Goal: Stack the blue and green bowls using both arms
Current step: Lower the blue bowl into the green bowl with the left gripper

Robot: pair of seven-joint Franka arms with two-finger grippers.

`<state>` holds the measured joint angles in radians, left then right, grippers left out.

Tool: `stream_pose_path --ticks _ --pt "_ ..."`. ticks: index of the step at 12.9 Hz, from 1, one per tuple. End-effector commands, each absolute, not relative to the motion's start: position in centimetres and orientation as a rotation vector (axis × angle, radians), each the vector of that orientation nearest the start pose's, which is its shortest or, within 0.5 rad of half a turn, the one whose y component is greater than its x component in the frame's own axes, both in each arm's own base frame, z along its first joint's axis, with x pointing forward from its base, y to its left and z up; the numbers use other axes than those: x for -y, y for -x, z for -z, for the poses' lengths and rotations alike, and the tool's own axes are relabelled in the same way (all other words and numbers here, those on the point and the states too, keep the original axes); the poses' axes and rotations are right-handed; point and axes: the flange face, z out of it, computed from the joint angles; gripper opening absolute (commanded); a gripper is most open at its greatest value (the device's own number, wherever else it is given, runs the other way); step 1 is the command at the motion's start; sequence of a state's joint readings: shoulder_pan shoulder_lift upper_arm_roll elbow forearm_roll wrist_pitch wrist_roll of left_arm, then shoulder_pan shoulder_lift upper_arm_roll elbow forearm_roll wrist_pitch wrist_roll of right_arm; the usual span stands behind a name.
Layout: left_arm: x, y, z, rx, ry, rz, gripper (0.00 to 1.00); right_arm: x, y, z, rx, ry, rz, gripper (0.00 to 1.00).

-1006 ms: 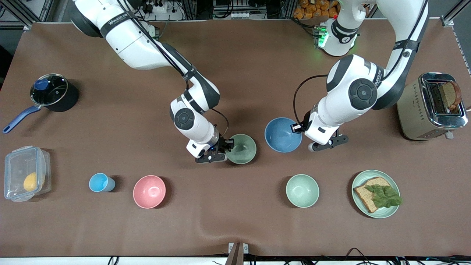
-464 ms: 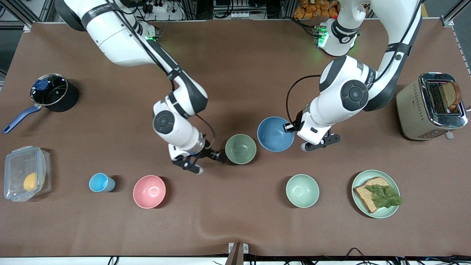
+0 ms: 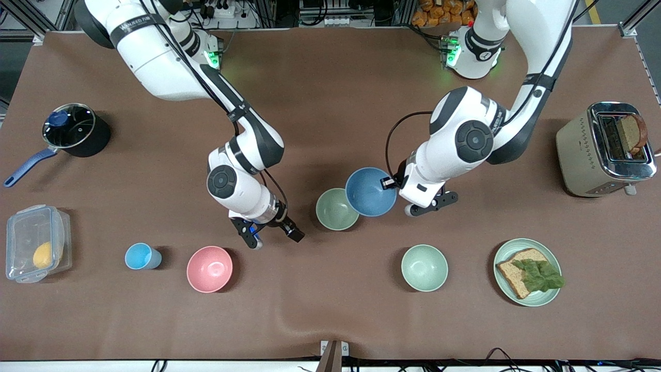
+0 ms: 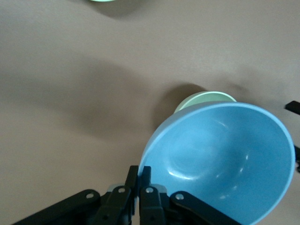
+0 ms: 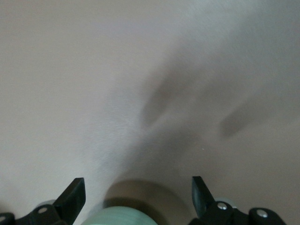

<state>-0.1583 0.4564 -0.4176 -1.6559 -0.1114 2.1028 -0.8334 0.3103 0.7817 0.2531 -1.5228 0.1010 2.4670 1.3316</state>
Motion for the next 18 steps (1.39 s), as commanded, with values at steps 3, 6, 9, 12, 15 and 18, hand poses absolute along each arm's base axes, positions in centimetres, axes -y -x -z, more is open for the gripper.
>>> stream_pose_path --ticks 3,6,9,12,15,18 --pt "37.2 -58.0 -34.5 0.688 3.334 -0.245 0.0 -38.8 -63.6 -20.5 -1.455 2.443 -0.189 1.0" --pt "39.2 -57.5 -33.0 0.716 3.343 -0.208 0.0 -39.9 -63.4 -20.1 -1.485 2.421 -0.2 1.0" --pt "40.5 -57.0 -30.0 0.725 3.308 -0.172 0.0 -39.8 -63.5 -19.9 -1.489 2.417 -0.2 1.0" --pt "41.5 -56.6 -27.9 0.731 3.311 -0.159 0.0 -39.8 -63.6 -19.8 -1.493 2.413 -0.203 1.0" --pt "42.2 -56.5 -26.5 0.735 3.333 -0.142 0.0 -39.4 -63.8 -19.7 -1.497 2.408 -0.203 1.0" --pt "42.5 -56.3 -25.1 0.709 3.327 -0.131 0.0 -39.4 -63.8 -19.7 -1.497 2.408 -0.203 1.0"
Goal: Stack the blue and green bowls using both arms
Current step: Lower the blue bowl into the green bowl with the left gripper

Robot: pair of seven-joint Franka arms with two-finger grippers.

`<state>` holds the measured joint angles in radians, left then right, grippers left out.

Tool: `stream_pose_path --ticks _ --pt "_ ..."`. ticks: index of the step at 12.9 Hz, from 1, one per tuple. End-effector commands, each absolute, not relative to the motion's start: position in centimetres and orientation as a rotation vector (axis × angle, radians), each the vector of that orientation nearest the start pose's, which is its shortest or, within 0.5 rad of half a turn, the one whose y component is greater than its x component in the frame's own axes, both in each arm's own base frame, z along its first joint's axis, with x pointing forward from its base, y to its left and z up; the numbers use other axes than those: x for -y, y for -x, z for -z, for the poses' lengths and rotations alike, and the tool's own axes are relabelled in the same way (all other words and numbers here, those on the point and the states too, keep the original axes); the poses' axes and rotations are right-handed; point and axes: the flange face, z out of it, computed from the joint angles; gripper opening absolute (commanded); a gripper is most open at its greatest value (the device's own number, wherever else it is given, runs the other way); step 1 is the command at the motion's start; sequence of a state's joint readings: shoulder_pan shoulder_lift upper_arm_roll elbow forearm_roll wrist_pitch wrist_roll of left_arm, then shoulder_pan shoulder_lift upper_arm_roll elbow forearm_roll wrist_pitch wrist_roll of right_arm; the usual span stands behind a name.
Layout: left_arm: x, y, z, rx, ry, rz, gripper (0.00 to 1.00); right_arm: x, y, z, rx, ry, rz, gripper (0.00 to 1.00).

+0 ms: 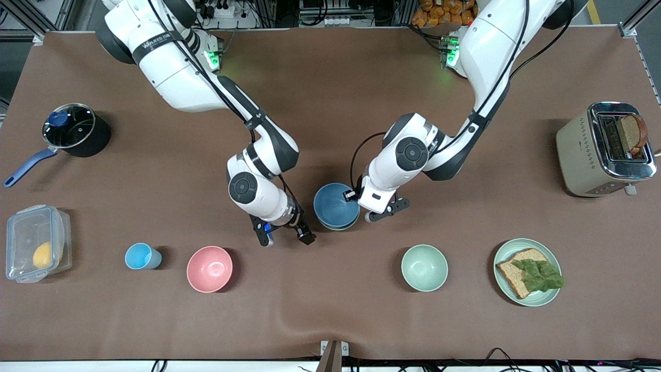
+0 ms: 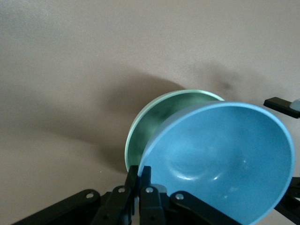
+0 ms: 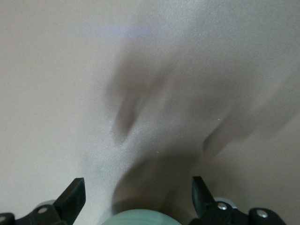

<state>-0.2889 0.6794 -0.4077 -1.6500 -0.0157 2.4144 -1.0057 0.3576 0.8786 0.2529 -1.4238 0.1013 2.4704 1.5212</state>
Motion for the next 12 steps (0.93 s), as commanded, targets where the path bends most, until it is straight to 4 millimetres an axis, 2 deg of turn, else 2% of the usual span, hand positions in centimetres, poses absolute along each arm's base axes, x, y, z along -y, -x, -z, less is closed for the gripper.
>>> stream_pose_path --ticks 1,8,11,12 --pt "42.2 -56.4 -24.9 0.708 3.322 -0.124 0.0 -39.4 -63.9 -19.7 -1.495 2.411 -0.2 1.0" --pt "42.3 -56.2 -22.8 0.707 3.309 -0.148 0.0 -39.1 -64.0 -19.5 -1.483 2.422 -0.198 1.0" --pt "42.7 -55.8 -22.1 0.696 3.306 -0.163 0.17 -39.2 -63.9 -19.5 -1.484 2.421 -0.2 1.0" --pt "42.8 -55.8 -22.0 0.694 3.308 -0.159 0.28 -39.3 -63.8 -19.5 -1.482 2.422 -0.2 1.0"
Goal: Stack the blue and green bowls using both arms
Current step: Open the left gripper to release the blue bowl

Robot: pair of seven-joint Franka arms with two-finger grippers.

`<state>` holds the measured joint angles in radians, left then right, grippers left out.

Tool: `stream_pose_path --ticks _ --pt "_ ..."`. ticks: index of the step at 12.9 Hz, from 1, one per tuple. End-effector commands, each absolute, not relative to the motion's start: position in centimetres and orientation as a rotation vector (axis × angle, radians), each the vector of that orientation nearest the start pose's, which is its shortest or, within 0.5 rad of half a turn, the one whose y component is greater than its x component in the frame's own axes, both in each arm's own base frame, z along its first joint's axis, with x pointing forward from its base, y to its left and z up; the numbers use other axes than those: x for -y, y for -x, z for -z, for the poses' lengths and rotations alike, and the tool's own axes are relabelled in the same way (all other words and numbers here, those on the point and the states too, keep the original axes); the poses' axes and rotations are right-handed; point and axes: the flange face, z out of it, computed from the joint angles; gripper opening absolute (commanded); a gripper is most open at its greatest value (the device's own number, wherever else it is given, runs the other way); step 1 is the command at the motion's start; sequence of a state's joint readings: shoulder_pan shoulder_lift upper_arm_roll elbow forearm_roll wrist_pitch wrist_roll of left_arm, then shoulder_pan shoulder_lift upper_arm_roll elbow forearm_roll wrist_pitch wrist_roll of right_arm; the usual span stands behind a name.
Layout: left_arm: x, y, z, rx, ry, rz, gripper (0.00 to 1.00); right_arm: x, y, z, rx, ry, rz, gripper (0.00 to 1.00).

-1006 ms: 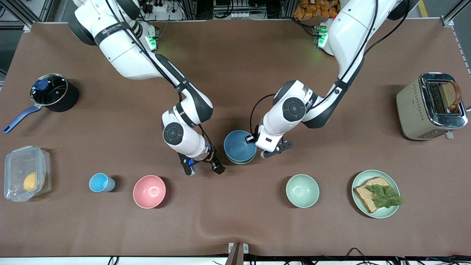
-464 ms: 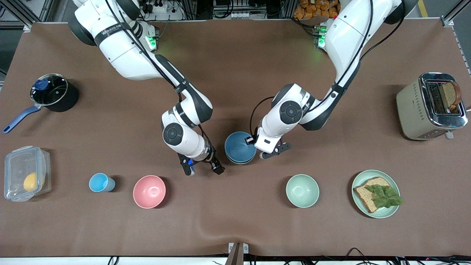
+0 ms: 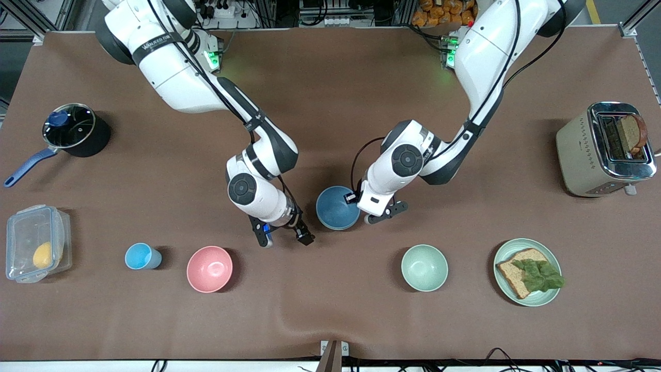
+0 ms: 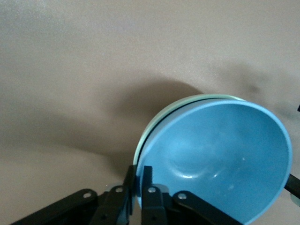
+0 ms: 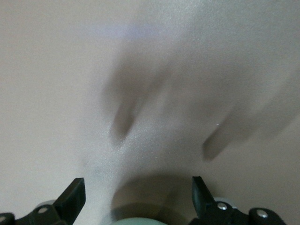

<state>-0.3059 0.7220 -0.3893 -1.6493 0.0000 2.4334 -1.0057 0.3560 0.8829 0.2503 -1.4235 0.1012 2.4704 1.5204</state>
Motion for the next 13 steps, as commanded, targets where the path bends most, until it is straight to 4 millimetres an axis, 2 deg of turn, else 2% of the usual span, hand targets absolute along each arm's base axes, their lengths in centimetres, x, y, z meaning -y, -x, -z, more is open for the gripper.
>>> stream_pose_path --ticks 1,2,3,4,9,11,13 --pt "42.5 -55.9 -21.8 0.697 3.302 -0.154 0.46 -39.3 -63.9 -19.5 -1.484 2.42 -0.199 1.0" --pt "42.3 -56.1 -22.1 0.696 3.303 -0.144 0.76 -39.6 -63.7 -19.6 -1.482 2.42 -0.199 1.0" --pt "42.2 -56.3 -22.5 0.688 3.306 -0.126 1.0 -39.6 -63.7 -19.6 -1.487 2.417 -0.201 1.0" --pt "42.3 -56.6 -23.2 0.68 3.312 -0.101 1.0 -39.6 -63.7 -19.6 -1.492 2.414 -0.202 1.0" --pt "41.2 -58.6 -29.4 0.702 3.349 0.047 1.0 -39.8 -63.4 -19.2 -1.514 2.399 -0.223 1.0" --pt "38.5 -60.0 -33.5 0.743 3.337 0.139 1.0 -39.8 -63.4 -19.2 -1.511 2.402 -0.222 1.0" --pt "34.8 -61.1 -38.2 0.756 3.286 0.206 1.0 -39.8 -63.4 -19.2 -1.511 2.402 -0.222 1.0"
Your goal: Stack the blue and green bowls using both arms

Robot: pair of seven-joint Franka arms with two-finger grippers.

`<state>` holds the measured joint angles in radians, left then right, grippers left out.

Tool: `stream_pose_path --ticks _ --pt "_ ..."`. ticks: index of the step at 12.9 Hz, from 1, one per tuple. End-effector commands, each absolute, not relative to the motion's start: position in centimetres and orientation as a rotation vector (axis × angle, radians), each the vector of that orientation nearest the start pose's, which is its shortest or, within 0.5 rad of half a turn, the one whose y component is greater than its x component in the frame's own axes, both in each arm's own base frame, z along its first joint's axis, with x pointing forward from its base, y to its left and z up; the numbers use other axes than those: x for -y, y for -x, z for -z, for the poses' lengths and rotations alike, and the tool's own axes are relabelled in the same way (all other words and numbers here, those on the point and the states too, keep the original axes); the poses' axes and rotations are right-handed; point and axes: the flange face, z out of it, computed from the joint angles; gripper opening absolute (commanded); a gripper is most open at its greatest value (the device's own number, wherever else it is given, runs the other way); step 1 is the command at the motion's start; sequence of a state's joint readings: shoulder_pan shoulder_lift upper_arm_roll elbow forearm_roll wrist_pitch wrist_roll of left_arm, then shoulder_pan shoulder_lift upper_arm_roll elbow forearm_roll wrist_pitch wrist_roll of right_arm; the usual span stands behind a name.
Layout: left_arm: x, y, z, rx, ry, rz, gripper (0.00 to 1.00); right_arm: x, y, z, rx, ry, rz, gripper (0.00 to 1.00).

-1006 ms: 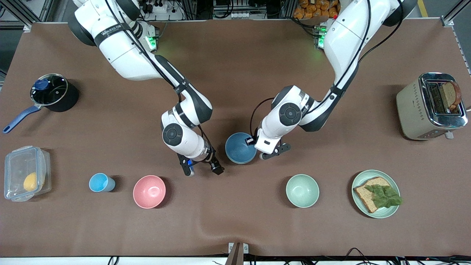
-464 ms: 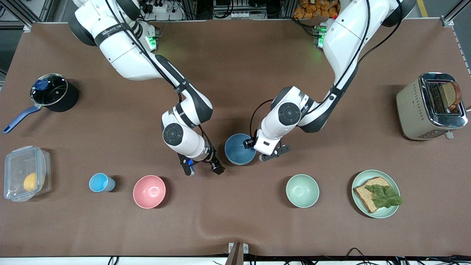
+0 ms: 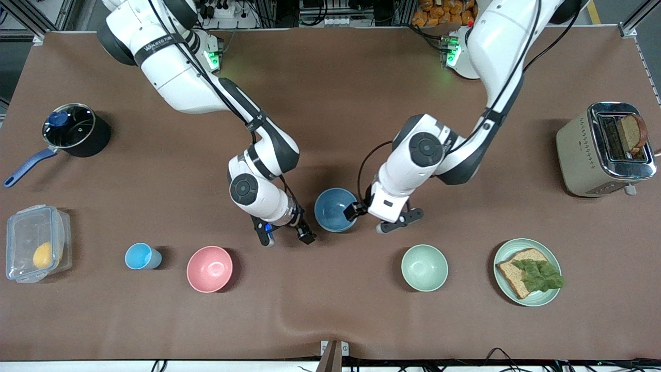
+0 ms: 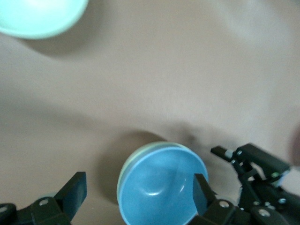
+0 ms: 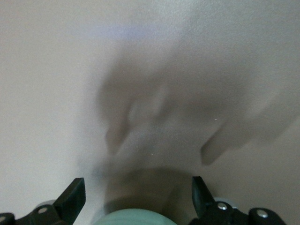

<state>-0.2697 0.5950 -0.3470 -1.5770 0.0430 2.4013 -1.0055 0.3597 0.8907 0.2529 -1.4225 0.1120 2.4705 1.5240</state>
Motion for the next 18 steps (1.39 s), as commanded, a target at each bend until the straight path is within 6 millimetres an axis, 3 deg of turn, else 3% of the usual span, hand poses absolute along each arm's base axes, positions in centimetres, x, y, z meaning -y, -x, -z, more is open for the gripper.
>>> stream_pose_path --ticks 1,4,7,10,12,14,16,18 --pt "32.9 -61.3 -40.8 0.723 3.245 0.24 1.0 -39.8 -63.4 -19.2 -1.509 2.403 -0.221 1.0" --pt "26.7 -60.5 -48.1 0.492 3.16 0.241 1.0 -39.9 -63.4 -19.2 -1.503 2.406 -0.221 1.0" --pt "19.1 -58.8 -54.7 0.281 3.097 0.166 1.0 -39.7 -63.4 -19.1 -1.496 2.413 -0.214 1.0" --pt "15.1 -56.2 -59.4 0.169 3.095 0.106 1.0 -38.7 -64.0 -19.2 -1.41 2.465 -0.198 1.0" --pt "12.8 -55.1 -61.7 0.117 3.127 0.115 1.0 -36.4 -64.9 -18.9 -1.361 2.502 -0.199 1.0" --pt "9.9 -55.2 -62.9 0.097 3.129 0.092 1.0 -34.7 -65.6 -19.1 -1.327 2.537 -0.211 1.0" --pt "9.4 -55.1 -63.4 0.113 3.142 0.078 1.0 -33.0 -66.2 -20.1 -1.27 2.586 -0.244 1.0" --pt "9.2 -55.1 -63.5 0.118 3.141 0.078 1.0 -31.0 -66.8 -22.6 -1.167 2.633 -0.299 1.0"
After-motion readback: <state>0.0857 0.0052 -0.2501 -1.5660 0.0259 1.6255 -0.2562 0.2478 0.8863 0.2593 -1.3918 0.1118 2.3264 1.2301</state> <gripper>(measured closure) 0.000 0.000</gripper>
